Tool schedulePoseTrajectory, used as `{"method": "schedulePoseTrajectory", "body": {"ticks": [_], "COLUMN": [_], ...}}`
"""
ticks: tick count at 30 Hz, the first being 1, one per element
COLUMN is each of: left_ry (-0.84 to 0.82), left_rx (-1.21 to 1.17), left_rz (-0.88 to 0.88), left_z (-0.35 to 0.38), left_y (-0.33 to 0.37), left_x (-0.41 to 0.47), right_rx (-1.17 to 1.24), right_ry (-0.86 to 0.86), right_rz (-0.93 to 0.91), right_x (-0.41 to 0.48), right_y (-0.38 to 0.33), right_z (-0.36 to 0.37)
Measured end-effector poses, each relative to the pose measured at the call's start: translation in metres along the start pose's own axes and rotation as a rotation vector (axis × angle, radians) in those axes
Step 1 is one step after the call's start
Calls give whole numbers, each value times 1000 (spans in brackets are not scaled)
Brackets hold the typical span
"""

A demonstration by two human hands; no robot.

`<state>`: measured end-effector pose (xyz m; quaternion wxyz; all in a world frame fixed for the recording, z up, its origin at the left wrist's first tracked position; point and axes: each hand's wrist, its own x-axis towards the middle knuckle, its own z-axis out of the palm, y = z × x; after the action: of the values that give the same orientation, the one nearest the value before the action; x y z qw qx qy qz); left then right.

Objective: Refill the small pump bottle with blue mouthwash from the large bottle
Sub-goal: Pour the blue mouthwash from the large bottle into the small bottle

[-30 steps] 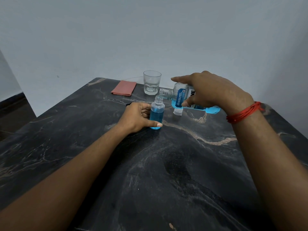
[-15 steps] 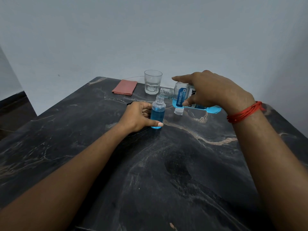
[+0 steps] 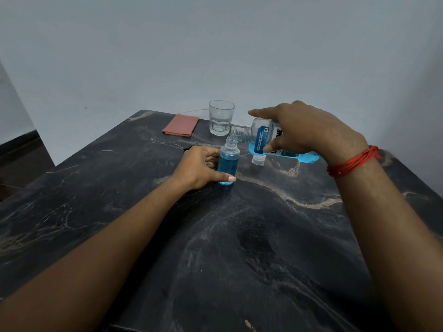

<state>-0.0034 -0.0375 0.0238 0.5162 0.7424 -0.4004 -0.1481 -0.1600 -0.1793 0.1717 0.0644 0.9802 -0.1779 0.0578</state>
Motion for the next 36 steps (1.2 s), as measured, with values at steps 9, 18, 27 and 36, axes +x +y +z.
{"method": "schedulePoseTrajectory", "body": {"ticks": [9, 18, 27, 36], "left_ry": [1, 2, -1, 3], "left_rx": [1, 3, -3, 5], "left_rz": [-8, -9, -8, -7], "left_z": [0, 1, 1, 1], "left_y": [0, -2, -2, -1], "left_x": [1, 2, 1, 1], "right_rx": [-11, -12, -6, -15], "right_ry": [-9, -6, -14, -10], "right_rz": [16, 12, 22, 16], "right_x": [-1, -2, 0, 0], "right_y": [1, 0, 0, 0], "right_z": [-1, -1, -1, -1]}}
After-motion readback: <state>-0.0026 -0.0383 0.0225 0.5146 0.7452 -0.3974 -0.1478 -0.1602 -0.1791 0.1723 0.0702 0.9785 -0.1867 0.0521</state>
